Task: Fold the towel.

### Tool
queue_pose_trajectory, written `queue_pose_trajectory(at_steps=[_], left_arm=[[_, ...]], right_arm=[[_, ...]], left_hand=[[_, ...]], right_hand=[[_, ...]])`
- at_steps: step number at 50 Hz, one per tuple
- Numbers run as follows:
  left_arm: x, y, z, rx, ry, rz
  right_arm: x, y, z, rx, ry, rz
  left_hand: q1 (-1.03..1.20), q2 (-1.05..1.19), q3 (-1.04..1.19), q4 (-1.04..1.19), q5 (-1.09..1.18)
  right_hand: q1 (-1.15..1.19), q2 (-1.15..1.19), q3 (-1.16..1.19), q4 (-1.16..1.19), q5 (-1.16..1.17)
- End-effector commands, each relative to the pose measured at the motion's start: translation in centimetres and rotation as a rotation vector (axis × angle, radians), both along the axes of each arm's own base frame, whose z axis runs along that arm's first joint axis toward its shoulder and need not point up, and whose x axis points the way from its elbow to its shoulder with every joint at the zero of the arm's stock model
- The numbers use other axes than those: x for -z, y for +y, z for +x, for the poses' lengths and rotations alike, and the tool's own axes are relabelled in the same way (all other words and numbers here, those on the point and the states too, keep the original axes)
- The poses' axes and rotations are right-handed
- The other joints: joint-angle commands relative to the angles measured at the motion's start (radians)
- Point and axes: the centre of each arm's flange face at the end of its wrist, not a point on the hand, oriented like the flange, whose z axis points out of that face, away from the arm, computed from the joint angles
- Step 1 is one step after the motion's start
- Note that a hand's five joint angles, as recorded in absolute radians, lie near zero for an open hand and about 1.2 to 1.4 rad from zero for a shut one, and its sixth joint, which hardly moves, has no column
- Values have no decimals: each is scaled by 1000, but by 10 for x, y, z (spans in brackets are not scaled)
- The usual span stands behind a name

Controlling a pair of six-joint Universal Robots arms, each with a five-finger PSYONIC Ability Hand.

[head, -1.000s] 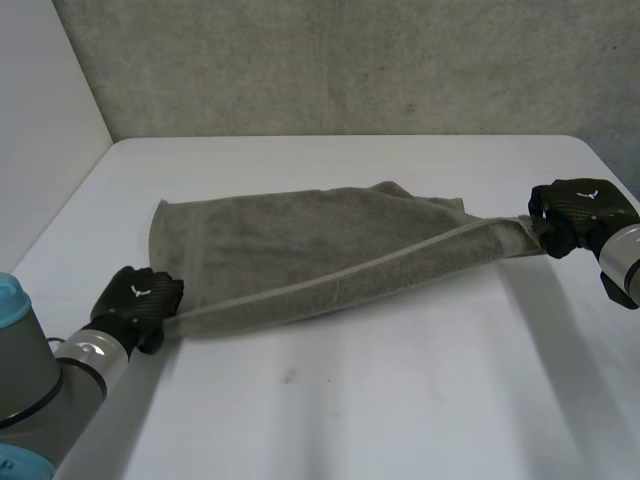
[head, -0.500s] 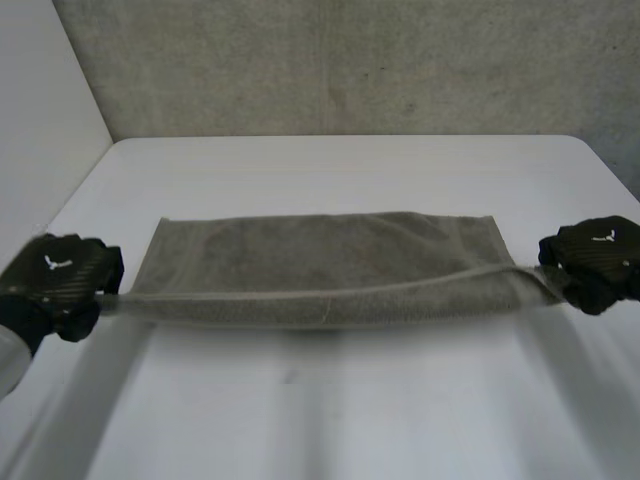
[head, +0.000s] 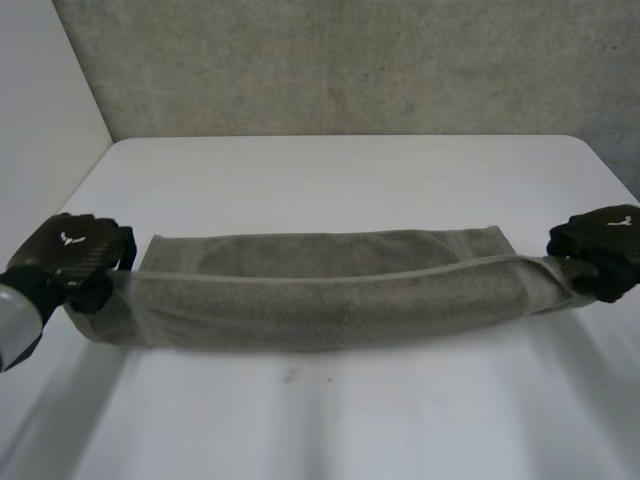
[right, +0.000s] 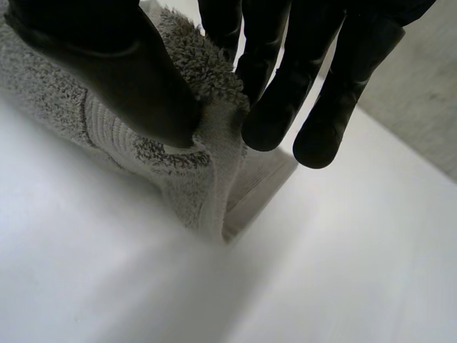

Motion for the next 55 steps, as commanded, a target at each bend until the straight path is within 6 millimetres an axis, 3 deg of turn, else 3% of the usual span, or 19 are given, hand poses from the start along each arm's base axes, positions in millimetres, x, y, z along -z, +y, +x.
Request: queue_pose_trajectory(at_steps=[1,2,7,15,34,35,36,37,38,39,40,41,48,50,51,54,55], left_arm=[[23,-57,-18,-1,26,17],[23,-57,-18,-1,26,17],[41,-96,-31,-2,22,28],[56,-132,-51,5,11,-9],[79,-178,-65,-20,-1,-63],[83,-179,-66,-22,-3,-57],[83,-179,-66,-22,-3,-57],[85,-179,-67,-18,-5,-54],[87,-179,-68,-18,-6,-50],[87,-179,-68,-18,-6,-50],[88,-178,-69,-15,-6,-47],[88,-177,-70,-14,-7,-45],[77,-173,-75,-16,-9,-57],[65,-169,-77,-21,-8,-69],[65,-169,-77,-21,-8,-69],[46,-159,-74,-35,-7,-77],[46,-159,-74,-35,-7,-77]], right_arm=[[36,-44,13,53,-52,61],[36,-44,13,53,-52,61],[51,-74,25,94,-139,34],[68,-99,35,155,-182,29],[89,-132,45,194,-150,-56],[91,-134,45,195,-148,-57],[91,-134,45,195,-148,-57],[92,-136,45,195,-146,-62],[93,-137,47,193,-144,-64],[93,-137,47,193,-144,-64],[93,-138,51,186,-142,-71],[92,-139,54,184,-141,-79],[67,-146,55,194,-147,-156],[40,-144,55,191,-163,-216],[40,-144,55,191,-163,-216],[7,-136,52,192,-177,-291],[7,-136,52,192,-177,-291]], left_hand=[[196,179,180,179,189],[196,179,180,179,189],[196,179,180,179,189],[196,179,180,179,189],[196,179,180,179,189],[196,179,180,179,189],[196,179,180,179,189],[196,179,180,179,189],[-33,-51,-49,-51,-40],[-36,-53,-51,-53,-42],[-754,-771,-769,-771,-760],[-993,-1010,-1009,-1011,-1000],[-1026,-1043,-1042,-1043,-1033],[-1026,-1043,-1042,-1043,-1033],[-1026,-1043,-1042,-1043,-1033],[-1026,-1043,-1042,-1043,-1033],[-1026,-1043,-1042,-1043,-1033]], right_hand=[[87,76,58,62,64],[87,76,58,62,64],[87,76,58,62,64],[87,76,58,62,64],[87,76,58,62,64],[-66,-77,-95,-91,-89],[-68,-78,-96,-93,-90],[-373,-384,-402,-398,-396],[-760,-770,-788,-784,-782],[-763,-774,-792,-788,-786],[-1135,-1146,-1164,-1160,-1158],[-1135,-1146,-1164,-1160,-1158],[-1135,-1146,-1164,-1160,-1158],[-1135,-1146,-1164,-1160,-1158],[-1135,-1146,-1164,-1160,-1158],[-1135,-1146,-1164,-1160,-1158],[-1135,-1146,-1164,-1160,-1158]])
